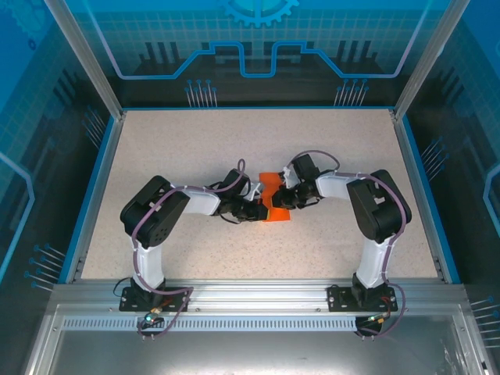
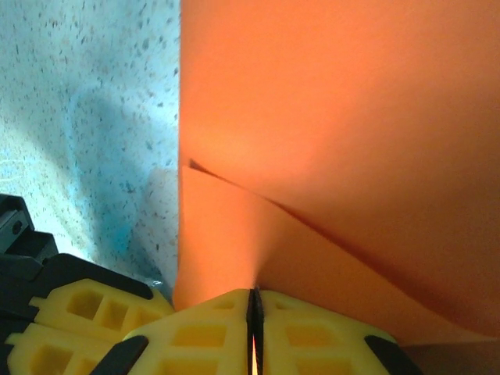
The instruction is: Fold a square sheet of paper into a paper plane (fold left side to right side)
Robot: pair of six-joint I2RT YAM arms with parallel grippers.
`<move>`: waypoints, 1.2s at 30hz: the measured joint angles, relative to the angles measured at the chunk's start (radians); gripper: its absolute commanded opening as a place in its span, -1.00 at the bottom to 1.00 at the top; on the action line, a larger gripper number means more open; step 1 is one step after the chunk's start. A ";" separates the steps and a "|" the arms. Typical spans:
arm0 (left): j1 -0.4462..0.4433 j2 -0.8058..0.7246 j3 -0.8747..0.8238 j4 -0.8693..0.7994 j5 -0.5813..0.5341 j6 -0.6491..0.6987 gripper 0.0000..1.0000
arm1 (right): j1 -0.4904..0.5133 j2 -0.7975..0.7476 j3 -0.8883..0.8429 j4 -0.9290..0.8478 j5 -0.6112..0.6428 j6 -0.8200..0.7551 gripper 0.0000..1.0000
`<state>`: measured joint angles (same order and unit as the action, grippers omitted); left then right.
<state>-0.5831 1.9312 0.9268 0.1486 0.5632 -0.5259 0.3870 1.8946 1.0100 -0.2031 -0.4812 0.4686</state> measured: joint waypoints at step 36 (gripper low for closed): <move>0.004 0.006 0.004 0.006 0.010 0.000 -1.00 | -0.089 -0.096 -0.078 0.032 -0.078 0.014 -0.74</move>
<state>-0.5793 1.9377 0.9306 0.1551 0.5735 -0.5259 0.2981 1.7988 0.9318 -0.1711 -0.5591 0.4824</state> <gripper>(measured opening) 0.047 0.129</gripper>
